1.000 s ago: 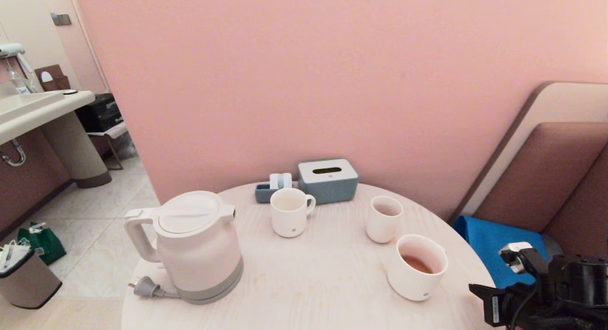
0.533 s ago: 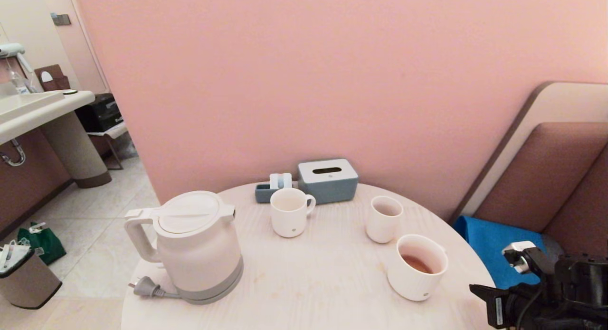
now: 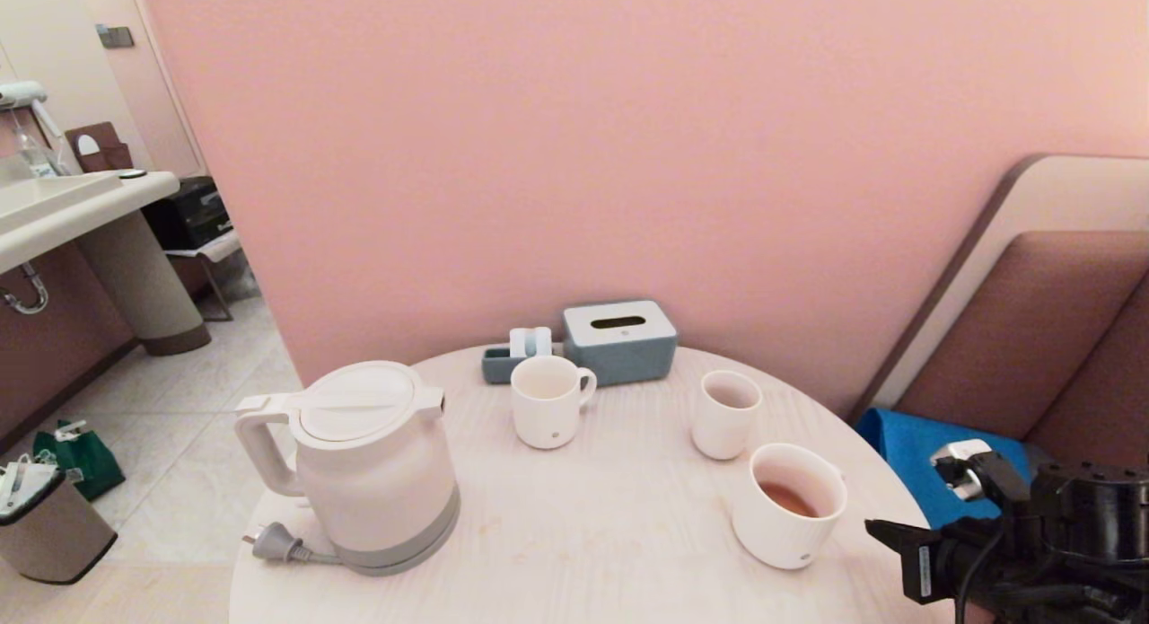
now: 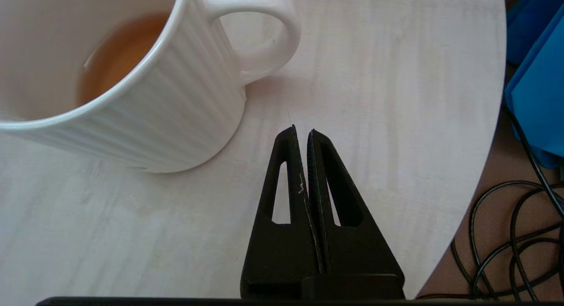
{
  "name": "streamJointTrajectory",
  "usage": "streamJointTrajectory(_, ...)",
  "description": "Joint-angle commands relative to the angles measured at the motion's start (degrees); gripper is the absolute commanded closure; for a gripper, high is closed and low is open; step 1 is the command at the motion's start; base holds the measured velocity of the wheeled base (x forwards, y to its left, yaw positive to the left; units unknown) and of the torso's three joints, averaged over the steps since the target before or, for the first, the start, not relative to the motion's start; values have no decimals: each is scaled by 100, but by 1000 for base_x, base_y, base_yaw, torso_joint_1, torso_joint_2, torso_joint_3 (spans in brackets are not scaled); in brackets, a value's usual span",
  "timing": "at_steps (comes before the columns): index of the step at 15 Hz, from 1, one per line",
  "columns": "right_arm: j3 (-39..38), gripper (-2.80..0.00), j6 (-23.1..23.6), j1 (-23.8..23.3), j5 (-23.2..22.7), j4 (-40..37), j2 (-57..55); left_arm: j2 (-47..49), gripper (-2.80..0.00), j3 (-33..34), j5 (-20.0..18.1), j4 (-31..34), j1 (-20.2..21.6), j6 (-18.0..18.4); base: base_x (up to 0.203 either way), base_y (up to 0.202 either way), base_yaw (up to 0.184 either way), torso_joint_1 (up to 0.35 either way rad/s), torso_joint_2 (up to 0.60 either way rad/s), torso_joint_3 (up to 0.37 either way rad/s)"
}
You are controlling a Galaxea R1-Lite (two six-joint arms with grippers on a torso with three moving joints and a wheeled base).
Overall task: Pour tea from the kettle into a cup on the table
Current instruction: Pick up the cup
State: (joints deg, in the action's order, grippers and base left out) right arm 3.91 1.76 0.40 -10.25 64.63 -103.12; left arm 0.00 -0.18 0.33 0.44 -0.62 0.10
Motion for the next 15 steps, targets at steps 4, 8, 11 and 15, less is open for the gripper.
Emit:
streamJointTrajectory(4,-3,-280,27,4,25,128,-41,9,0,1,2,0,1,-1,0,0,0,0,0,0)
streamJointTrajectory(8,126,-280,33,-92,50,128,-70,9,0,1,2,0,1,-1,0,0,0,0,0,0)
streamJointTrajectory(11,379,-280,46,-188,49,130,-381,9,0,1,2,0,1,-1,0,0,0,0,0,0)
streamJointTrajectory(15,470,-280,29,-198,23,507,-877,9,0,1,2,0,1,-1,0,0,0,0,0,0)
